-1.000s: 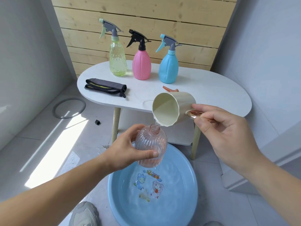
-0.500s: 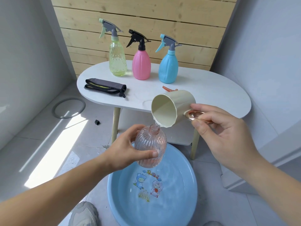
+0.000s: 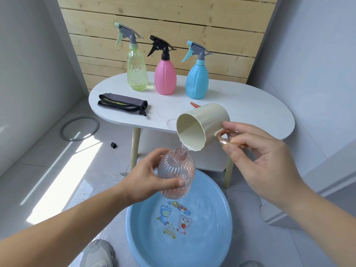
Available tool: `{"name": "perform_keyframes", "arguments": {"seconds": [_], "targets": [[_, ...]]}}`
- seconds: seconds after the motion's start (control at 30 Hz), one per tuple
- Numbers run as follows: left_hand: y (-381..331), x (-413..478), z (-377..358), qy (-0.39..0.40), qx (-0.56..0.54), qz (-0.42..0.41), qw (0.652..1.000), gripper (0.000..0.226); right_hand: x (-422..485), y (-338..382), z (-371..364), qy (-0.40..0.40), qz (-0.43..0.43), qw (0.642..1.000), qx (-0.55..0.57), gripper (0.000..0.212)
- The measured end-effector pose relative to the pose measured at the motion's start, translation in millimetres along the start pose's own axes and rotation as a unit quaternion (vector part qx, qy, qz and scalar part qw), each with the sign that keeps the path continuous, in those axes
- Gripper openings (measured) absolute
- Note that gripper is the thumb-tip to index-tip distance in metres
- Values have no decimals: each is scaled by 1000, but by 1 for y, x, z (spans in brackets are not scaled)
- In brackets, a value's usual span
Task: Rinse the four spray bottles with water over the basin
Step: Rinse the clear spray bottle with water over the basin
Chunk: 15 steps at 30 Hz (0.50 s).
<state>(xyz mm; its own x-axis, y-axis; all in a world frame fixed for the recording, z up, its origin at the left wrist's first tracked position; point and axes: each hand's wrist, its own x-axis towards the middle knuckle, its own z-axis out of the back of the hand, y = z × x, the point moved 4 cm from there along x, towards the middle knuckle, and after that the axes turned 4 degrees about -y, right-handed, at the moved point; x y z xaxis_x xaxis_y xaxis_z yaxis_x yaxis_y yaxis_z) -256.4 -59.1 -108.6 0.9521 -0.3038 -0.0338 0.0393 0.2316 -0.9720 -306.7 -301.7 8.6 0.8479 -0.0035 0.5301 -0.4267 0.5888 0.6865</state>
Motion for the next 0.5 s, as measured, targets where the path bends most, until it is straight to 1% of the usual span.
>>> {"name": "perform_keyframes", "arguments": {"seconds": [0.07,0.2,0.37,0.5], "targets": [[0,0,0,2,2,1,1000,76,0,1,0,0,13,1000,-3,25],[0,0,0,2,3,2,1000,81,0,3,-1,2,26,1000,-4,23],[2,1,0,2,6,0,1000,74,-1,4,-2,-1,43,999,-13,23],[3,1,0,-1,12,2,1000,80,-1,6,-2,-3,63,998,-27,22]]}}
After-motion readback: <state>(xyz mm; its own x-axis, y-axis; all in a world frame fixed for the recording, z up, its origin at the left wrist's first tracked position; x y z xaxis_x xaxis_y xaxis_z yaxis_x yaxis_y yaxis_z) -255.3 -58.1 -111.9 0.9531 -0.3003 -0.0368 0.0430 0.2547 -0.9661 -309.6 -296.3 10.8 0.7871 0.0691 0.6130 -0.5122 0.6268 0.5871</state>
